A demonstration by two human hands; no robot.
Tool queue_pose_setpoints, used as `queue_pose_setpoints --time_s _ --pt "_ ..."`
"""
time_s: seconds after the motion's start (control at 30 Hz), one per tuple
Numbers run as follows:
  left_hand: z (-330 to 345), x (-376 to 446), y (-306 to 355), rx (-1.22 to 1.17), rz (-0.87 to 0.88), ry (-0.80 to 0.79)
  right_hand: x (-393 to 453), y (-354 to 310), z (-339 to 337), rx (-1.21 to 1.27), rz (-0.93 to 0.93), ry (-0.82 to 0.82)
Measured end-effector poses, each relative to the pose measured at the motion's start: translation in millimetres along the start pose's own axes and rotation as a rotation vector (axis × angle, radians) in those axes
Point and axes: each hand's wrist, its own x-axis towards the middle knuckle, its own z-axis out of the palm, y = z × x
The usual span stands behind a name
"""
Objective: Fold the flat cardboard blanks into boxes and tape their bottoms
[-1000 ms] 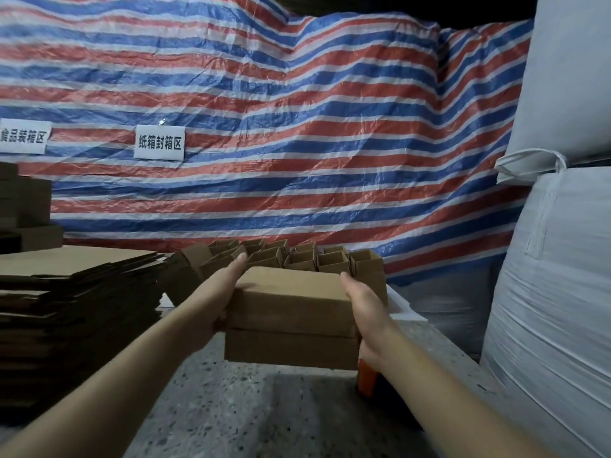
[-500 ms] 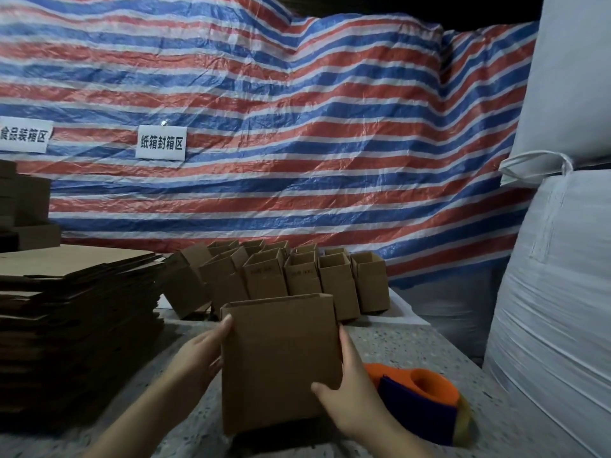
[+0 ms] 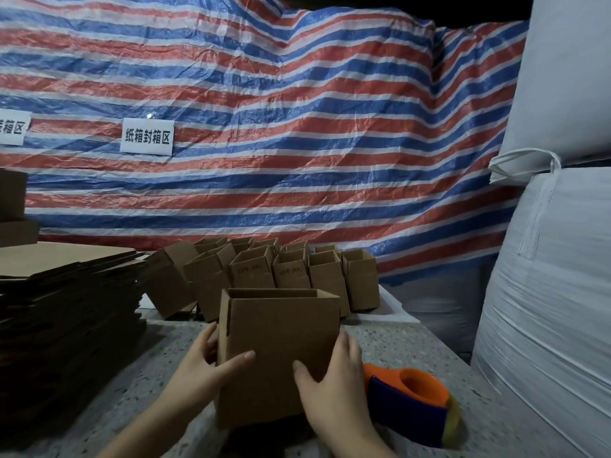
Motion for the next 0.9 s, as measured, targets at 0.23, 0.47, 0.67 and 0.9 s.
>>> queue_pose_setpoints --time_s 0.23,0.47,0.67,0.9 --pt "101 46 39 0.005 0.287 0.095 41 -35 -36 0.159 -0.079 0.081" --pt "196 96 32 0.163 0.299 -0.043 129 9 -96 0.372 -0.086 0.072" --pt "238 153 -8 0.309 0.21 -0.062 199 79 -107 0.43 -0.009 -0.016" --pt "259 219 -38 0.489 0.234 -0.126 271 145 -91 0.406 0.08 -0.048"
